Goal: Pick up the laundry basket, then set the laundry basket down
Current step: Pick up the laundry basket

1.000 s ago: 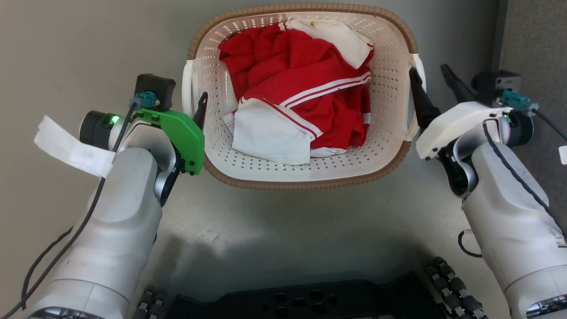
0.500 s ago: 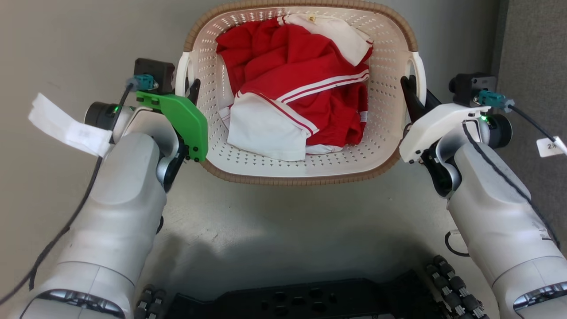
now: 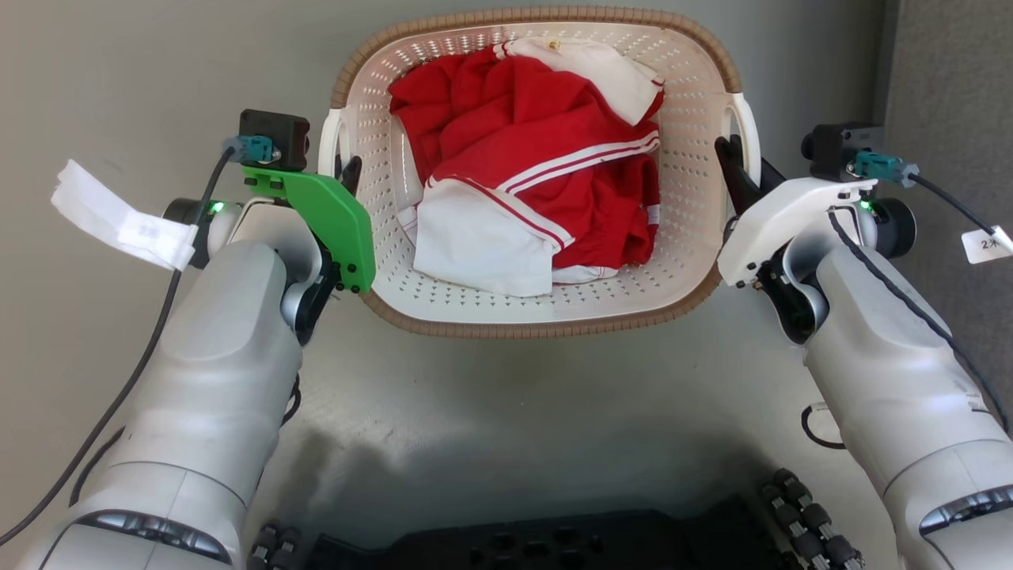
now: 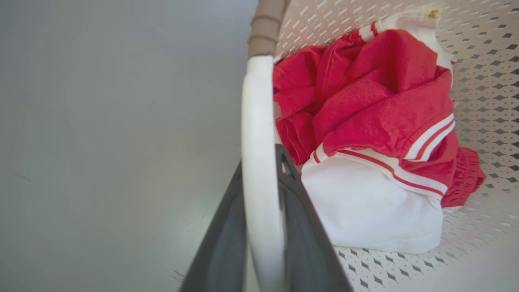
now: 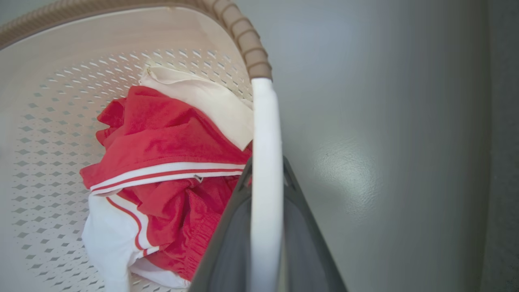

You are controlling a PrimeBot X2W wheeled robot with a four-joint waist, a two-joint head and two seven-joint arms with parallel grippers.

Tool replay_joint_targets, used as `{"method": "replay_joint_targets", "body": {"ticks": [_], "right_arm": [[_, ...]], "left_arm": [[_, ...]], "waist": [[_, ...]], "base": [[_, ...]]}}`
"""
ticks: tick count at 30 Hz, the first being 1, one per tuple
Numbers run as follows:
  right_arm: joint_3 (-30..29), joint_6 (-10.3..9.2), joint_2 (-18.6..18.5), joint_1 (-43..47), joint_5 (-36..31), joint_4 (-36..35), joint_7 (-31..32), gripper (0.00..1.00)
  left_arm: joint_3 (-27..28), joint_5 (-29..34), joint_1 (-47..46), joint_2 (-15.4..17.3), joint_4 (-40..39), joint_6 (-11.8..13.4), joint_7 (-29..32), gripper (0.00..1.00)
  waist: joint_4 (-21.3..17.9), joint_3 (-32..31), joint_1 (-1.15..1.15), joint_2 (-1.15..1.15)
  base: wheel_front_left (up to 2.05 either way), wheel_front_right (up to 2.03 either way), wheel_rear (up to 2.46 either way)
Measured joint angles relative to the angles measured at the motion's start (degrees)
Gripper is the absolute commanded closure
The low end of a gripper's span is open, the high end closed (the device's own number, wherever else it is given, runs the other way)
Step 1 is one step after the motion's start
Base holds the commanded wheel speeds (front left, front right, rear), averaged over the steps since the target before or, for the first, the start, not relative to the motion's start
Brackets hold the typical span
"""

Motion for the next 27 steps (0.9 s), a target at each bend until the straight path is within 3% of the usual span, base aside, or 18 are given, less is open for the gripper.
{"method": "replay_joint_targets", "body": {"ticks": [11,27], "right_arm": [[2.5,0.57,-0.2,-1.2,-0.1,5.7,3.2,1.0],[5.3,0.71,1.6,-0.2,2.6,11.6,8.7,1.0]], "left_arm": [[-2.8,-6.2,0.4,-0.2,1.7,0.0,4.1,1.0],[-5.4,-14.5,5.4,0.0,4.3,0.0,11.6,1.0]], "waist": [[-0.2,-5.1,0.0,0.0],[-0.4,-17.5,0.0,0.0]], "base": [[0.0,0.0,0.0],[0.0,0.0,0.0]]}}
